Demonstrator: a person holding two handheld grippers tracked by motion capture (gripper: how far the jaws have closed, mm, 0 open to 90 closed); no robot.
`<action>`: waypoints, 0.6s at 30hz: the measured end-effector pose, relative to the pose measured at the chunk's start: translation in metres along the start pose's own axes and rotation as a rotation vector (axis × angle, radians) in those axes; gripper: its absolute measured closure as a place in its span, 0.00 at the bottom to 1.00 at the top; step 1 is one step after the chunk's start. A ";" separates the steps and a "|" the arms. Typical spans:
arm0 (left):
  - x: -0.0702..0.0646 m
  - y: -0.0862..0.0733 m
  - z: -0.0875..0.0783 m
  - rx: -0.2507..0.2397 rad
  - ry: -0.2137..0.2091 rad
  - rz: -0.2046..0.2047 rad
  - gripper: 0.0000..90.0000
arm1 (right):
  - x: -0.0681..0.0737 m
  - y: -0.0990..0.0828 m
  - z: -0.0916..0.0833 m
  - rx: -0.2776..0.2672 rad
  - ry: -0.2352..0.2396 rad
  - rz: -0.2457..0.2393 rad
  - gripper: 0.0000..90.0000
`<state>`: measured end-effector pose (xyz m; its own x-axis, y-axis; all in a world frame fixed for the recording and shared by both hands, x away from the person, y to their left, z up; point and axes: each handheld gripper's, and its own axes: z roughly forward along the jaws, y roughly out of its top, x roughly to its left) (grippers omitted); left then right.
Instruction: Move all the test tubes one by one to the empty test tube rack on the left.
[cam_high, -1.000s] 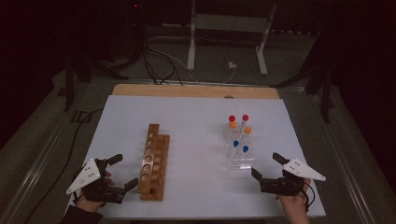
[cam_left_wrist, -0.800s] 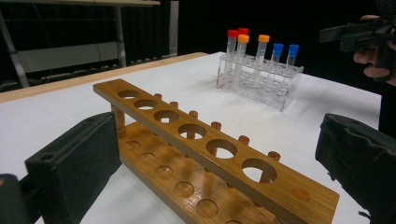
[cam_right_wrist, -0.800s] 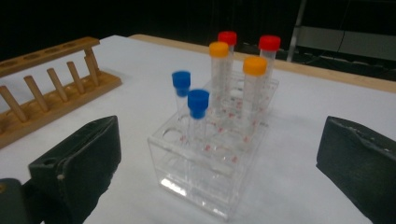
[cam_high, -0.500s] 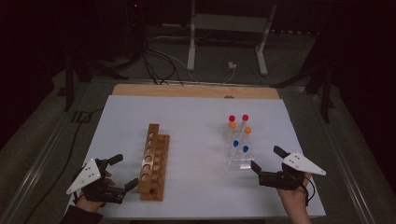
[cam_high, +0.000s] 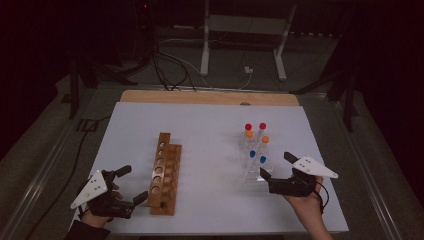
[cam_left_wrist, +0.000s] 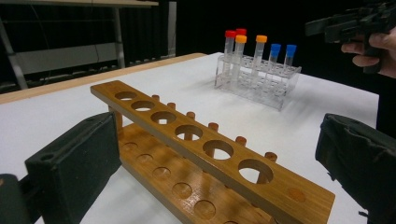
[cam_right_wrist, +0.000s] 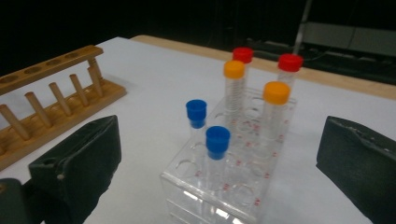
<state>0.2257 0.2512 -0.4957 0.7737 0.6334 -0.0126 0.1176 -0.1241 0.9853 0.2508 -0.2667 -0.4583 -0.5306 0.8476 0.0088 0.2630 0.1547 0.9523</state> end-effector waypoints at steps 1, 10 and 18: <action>0.000 0.000 0.000 -0.001 -0.001 -0.002 0.01 | 0.001 0.000 0.005 0.030 0.007 0.001 0.00; 0.000 0.000 0.000 0.001 -0.001 0.002 0.01 | -0.001 -0.003 0.018 0.159 0.014 0.017 0.18; -0.001 0.000 0.000 0.001 -0.004 0.004 0.01 | -0.005 -0.006 0.025 0.248 -0.008 0.045 0.41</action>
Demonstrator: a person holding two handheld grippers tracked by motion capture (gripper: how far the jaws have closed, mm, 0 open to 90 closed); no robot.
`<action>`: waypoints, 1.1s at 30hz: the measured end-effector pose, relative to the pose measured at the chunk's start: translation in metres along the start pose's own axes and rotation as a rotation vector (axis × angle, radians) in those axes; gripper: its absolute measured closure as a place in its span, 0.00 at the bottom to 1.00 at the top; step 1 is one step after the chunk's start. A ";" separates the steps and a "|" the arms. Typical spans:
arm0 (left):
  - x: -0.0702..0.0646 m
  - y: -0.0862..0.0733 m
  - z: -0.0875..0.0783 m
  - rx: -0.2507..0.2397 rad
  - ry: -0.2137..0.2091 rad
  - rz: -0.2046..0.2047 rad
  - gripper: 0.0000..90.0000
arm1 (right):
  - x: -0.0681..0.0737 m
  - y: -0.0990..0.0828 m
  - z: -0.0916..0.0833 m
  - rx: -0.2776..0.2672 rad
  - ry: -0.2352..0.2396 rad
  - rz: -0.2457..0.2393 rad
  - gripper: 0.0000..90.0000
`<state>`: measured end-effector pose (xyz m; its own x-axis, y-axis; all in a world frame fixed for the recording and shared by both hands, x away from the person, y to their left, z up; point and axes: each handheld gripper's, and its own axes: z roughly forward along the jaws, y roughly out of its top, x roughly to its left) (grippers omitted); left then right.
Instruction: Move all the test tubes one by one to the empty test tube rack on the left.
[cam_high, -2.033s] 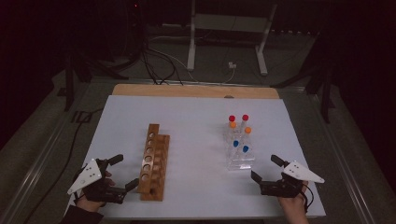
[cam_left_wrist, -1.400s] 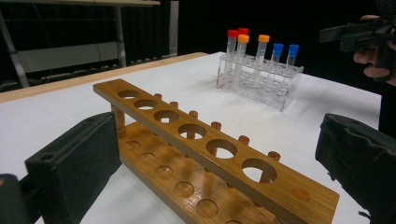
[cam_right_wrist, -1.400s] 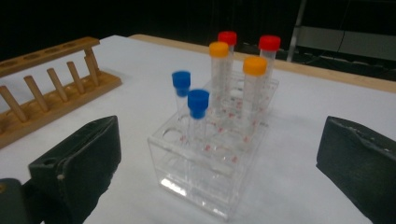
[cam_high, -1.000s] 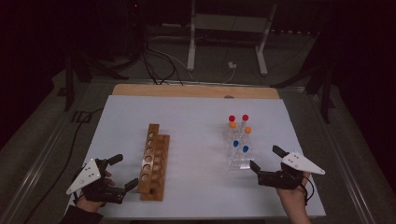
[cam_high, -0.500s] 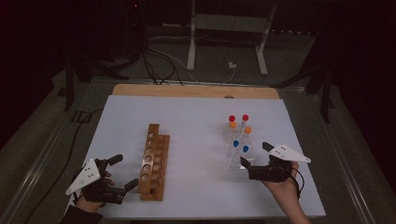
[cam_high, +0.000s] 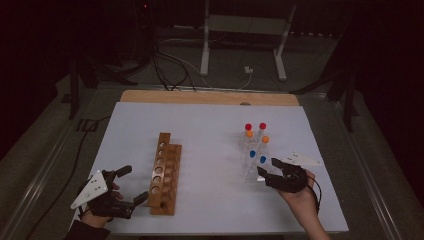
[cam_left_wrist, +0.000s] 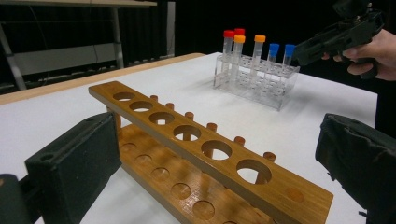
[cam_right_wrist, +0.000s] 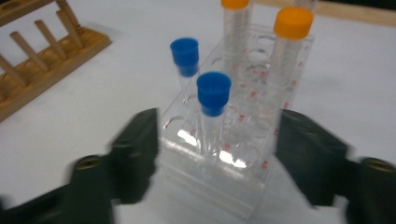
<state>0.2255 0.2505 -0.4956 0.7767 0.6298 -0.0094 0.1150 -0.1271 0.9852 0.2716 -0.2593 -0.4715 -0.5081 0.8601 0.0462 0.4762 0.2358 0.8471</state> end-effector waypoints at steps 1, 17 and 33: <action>0.000 0.000 0.000 0.001 0.000 0.000 0.01 | 0.000 0.000 0.000 0.005 -0.004 0.006 0.45; 0.000 0.000 0.001 0.003 -0.006 0.001 0.01 | 0.000 0.006 0.012 0.081 0.011 0.010 0.78; 0.002 0.000 0.000 0.014 0.048 -0.024 0.01 | 0.003 0.010 0.008 0.055 -0.006 -0.013 0.85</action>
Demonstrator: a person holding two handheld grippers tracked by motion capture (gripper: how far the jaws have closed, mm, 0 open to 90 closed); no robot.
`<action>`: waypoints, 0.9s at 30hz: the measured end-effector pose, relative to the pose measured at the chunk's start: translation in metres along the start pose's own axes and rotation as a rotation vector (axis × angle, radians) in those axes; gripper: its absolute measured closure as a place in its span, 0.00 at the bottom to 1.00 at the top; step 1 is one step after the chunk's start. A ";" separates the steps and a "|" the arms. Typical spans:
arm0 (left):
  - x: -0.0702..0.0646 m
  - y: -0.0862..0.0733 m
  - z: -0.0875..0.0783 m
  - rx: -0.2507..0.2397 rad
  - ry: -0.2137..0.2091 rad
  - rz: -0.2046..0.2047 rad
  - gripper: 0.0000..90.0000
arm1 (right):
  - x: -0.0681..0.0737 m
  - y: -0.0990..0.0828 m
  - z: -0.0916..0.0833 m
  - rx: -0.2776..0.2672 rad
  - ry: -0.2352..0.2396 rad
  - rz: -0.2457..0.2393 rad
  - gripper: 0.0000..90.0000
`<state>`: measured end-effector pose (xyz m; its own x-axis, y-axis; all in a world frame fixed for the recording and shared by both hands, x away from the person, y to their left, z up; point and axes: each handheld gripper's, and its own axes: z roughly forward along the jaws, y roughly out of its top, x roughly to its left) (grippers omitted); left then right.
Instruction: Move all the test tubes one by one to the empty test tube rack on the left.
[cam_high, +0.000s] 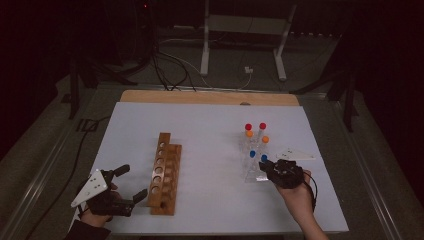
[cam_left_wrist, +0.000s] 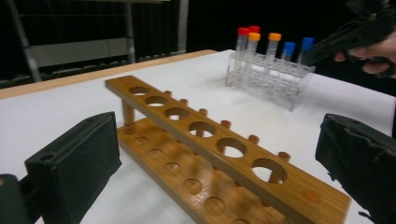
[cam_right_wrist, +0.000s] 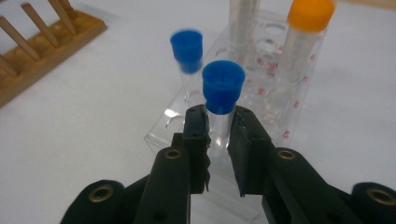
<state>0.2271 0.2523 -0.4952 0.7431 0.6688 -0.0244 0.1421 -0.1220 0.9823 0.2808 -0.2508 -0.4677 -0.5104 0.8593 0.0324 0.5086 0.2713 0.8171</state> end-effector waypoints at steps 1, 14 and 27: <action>0.001 0.001 -0.001 0.000 0.001 -0.007 0.01 | 0.000 0.000 0.000 0.000 0.000 0.000 0.85; 0.001 0.008 0.000 -0.020 -0.057 -0.005 0.01 | 0.004 0.018 -0.028 -0.083 0.003 -0.038 0.85; -0.008 0.045 0.000 -0.005 -0.164 -0.023 0.01 | 0.021 0.035 -0.040 -0.136 0.042 -0.095 0.85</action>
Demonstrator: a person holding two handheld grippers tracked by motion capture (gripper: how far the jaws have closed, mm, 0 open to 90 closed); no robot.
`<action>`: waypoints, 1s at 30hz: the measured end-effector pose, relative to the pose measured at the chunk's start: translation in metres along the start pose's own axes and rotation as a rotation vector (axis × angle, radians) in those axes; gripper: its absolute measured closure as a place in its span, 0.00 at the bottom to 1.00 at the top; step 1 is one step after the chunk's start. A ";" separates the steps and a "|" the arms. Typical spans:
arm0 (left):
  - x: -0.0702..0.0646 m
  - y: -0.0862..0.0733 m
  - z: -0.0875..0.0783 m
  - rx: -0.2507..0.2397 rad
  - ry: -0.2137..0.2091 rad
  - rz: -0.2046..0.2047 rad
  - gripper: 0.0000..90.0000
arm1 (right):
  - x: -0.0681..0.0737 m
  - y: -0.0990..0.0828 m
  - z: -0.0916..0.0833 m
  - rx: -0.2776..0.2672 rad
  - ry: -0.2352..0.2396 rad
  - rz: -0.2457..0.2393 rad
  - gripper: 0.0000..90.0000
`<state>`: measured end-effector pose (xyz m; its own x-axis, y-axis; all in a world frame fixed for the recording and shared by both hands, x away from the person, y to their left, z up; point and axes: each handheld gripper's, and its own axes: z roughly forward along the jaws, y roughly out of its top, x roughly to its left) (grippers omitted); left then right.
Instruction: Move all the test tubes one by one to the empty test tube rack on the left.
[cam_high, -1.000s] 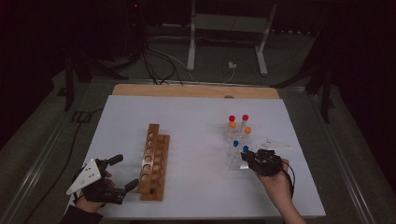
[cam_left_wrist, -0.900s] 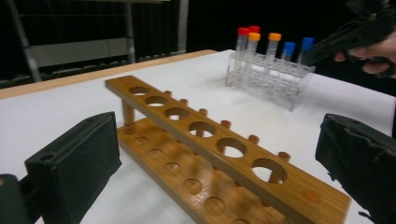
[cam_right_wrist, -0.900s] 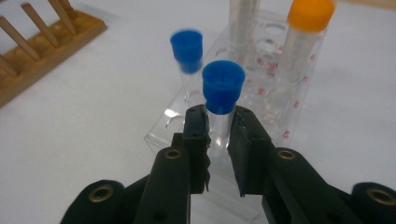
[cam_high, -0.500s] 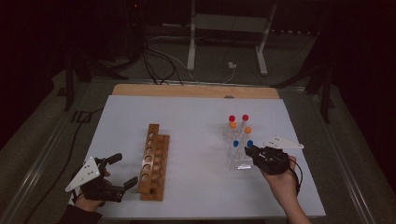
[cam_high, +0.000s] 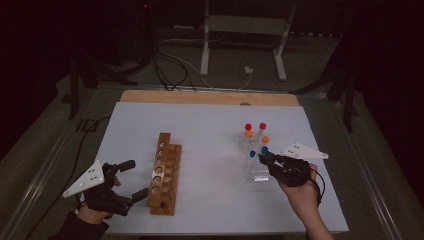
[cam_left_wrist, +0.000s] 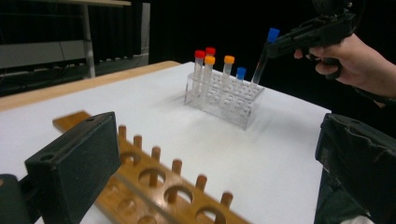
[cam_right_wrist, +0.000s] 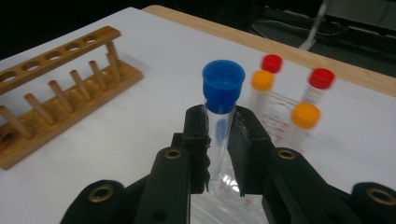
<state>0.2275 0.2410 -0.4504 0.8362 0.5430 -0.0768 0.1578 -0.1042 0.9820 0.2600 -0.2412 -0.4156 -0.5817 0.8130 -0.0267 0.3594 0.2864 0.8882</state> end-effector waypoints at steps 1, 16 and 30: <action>-0.001 0.003 0.001 -0.002 -0.011 0.004 0.01 | 0.004 0.002 0.002 0.000 0.018 -0.008 0.85; -0.007 0.044 0.048 0.054 -0.151 0.049 0.01 | 0.037 0.004 0.030 0.061 0.126 -0.083 0.85; -0.023 0.064 0.097 0.099 -0.209 0.068 0.09 | 0.077 0.015 0.044 0.072 0.242 -0.156 0.85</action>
<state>0.2689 0.1411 -0.4024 0.9358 0.3483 -0.0553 0.1393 -0.2211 0.9653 0.2527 -0.1523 -0.4245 -0.7877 0.6146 -0.0424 0.2979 0.4402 0.8471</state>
